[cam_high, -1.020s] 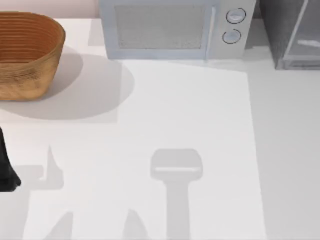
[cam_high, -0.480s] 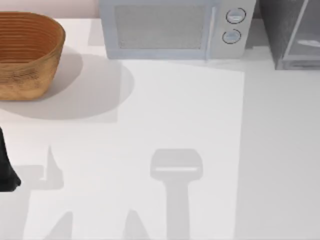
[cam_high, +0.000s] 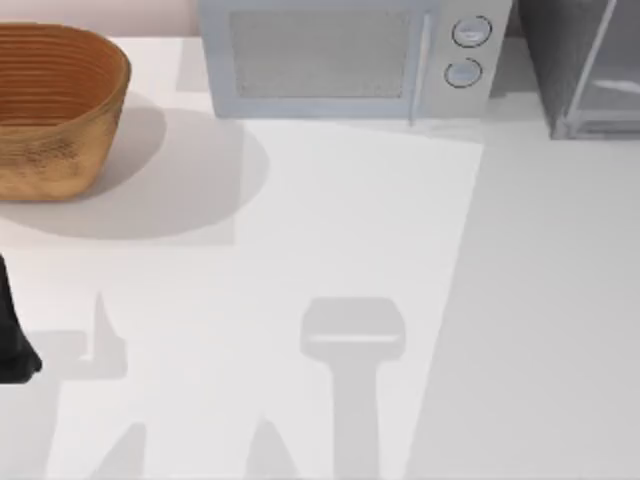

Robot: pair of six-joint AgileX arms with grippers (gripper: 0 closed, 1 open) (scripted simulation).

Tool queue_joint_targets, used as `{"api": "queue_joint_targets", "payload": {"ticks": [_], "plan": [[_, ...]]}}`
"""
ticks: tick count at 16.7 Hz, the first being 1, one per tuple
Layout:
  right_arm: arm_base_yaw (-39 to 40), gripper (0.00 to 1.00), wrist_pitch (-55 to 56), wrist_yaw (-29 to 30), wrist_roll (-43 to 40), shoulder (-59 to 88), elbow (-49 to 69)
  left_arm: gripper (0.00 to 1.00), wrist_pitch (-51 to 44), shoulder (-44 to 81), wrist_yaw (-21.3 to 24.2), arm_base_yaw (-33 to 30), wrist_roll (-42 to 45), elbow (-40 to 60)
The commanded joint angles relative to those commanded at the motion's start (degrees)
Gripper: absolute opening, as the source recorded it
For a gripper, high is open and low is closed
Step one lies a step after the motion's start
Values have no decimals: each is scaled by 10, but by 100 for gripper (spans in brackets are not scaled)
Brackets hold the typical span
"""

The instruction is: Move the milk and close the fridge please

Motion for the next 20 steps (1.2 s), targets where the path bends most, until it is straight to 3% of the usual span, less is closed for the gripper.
{"api": "queue_joint_targets", "payload": {"ticks": [15,20], "plan": [[315,100,110,241,198,-70,-96,100,0,0,0,0,0,0],[447,100,151,345,281,-96,-129,100,0,0,0,0,0,0]]}}
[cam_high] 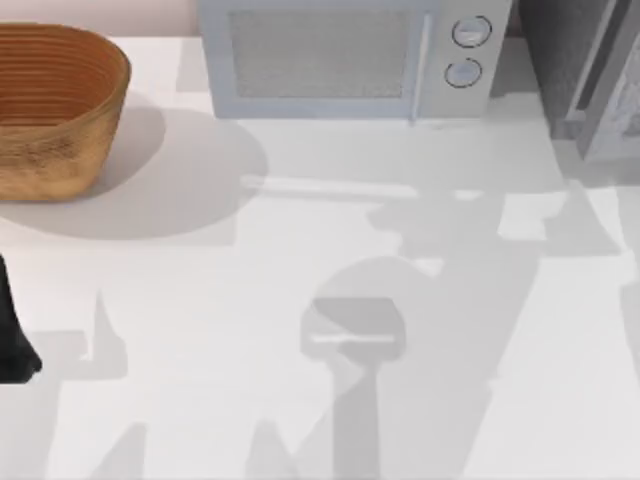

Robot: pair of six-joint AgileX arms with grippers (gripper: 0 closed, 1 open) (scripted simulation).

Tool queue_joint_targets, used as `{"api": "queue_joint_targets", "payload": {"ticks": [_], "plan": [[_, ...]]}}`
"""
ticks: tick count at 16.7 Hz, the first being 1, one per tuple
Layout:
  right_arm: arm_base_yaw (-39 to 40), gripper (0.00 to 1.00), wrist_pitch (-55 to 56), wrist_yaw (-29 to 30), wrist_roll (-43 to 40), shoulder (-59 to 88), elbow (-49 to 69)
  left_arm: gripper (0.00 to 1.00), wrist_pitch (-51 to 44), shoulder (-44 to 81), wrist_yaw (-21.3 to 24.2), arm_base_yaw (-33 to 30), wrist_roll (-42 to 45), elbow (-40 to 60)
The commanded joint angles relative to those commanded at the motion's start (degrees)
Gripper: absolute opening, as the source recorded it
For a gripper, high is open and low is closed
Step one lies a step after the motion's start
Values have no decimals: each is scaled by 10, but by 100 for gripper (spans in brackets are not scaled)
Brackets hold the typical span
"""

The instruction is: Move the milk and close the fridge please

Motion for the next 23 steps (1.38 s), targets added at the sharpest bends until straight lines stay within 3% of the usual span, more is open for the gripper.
{"api": "queue_joint_targets", "payload": {"ticks": [3,9,23], "plan": [[26,100,15,27,28,-11,-16,100,0,0,0,0,0,0],[20,100,13,28,26,-1,-9,100,0,0,0,0,0,0],[20,100,-39,32,27,199,243,100,0,0,0,0,0,0]]}}
